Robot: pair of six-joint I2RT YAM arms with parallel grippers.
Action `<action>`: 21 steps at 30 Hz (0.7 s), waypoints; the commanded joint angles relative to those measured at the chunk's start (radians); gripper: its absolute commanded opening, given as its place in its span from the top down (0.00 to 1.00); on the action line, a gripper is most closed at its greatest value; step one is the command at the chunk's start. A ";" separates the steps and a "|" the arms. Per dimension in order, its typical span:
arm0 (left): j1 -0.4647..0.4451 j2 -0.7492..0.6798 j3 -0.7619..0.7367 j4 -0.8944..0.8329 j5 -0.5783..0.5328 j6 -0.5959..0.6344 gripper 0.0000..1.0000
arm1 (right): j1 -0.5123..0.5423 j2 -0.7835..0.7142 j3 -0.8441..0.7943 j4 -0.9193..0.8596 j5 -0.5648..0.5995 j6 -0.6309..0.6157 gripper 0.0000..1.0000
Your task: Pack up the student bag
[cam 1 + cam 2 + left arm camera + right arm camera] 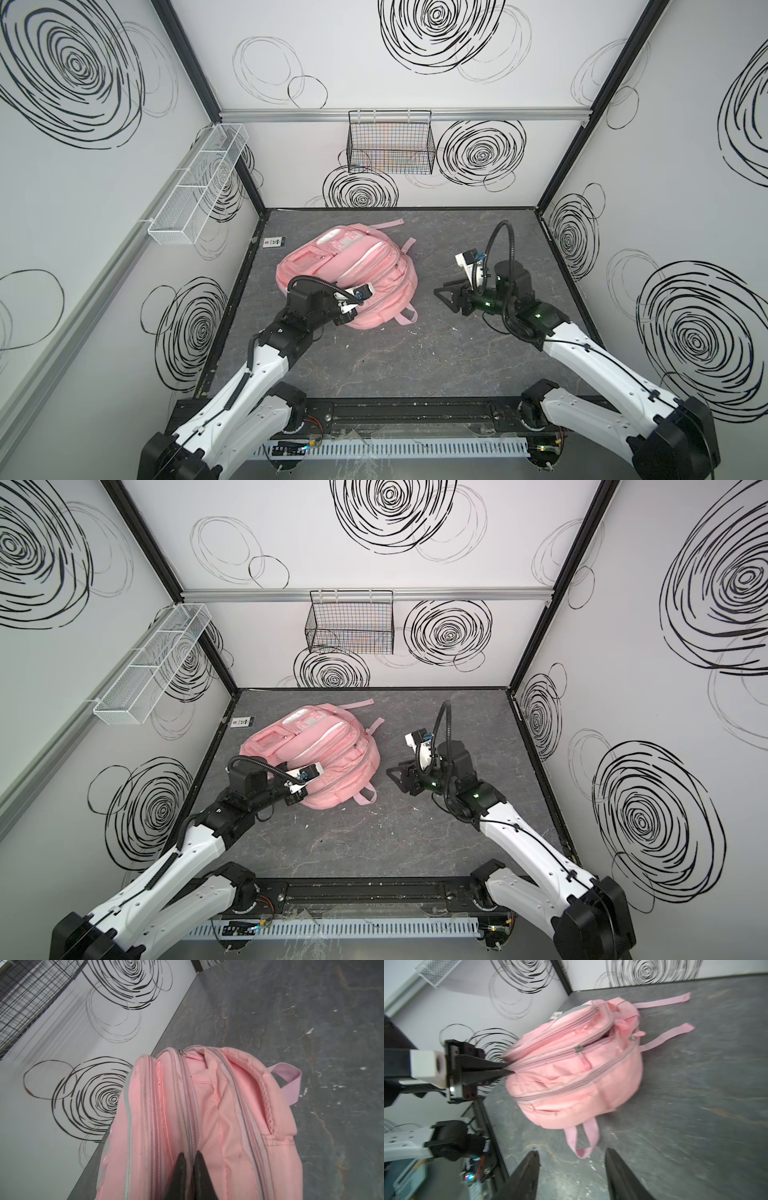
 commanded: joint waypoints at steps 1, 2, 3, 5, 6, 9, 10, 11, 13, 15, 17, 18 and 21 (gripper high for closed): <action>-0.021 -0.063 0.020 0.125 0.213 0.059 1.00 | -0.002 0.087 -0.014 0.294 -0.093 -0.020 0.38; -0.022 -0.065 0.021 0.133 0.227 0.050 1.00 | -0.001 0.134 0.005 0.303 -0.102 -0.025 0.37; -0.027 -0.062 0.023 0.141 0.239 0.047 1.00 | 0.007 0.181 0.032 0.287 -0.101 -0.037 0.36; -0.036 -0.057 0.019 0.159 0.259 0.049 1.00 | 0.045 0.249 0.068 0.245 -0.049 -0.098 0.39; -0.039 -0.053 0.016 0.175 0.267 0.040 1.00 | 0.071 0.271 0.080 0.229 0.003 -0.132 0.40; -0.042 -0.047 0.017 0.179 0.306 0.031 1.00 | 0.102 0.308 0.064 0.286 0.073 -0.189 0.40; -0.044 -0.046 0.018 0.184 0.312 0.022 1.00 | 0.102 0.318 0.058 0.315 0.081 -0.200 0.40; -0.046 -0.048 0.016 0.186 0.319 0.019 1.00 | 0.103 0.330 0.055 0.332 0.091 -0.217 0.39; -0.047 -0.054 0.013 0.188 0.327 0.011 1.00 | 0.103 0.356 0.066 0.328 0.087 -0.241 0.40; -0.046 -0.061 0.011 0.189 0.332 0.009 1.00 | 0.104 0.375 0.080 0.302 0.090 -0.261 0.43; -0.046 -0.065 0.013 0.186 0.344 0.004 1.00 | 0.107 0.389 0.073 0.307 0.107 -0.288 0.43; -0.046 -0.068 0.013 0.186 0.356 -0.001 1.00 | 0.108 0.398 0.069 0.312 0.102 -0.303 0.43; -0.046 -0.070 0.016 0.188 0.381 -0.010 1.00 | 0.107 0.423 0.063 0.328 0.122 -0.320 0.48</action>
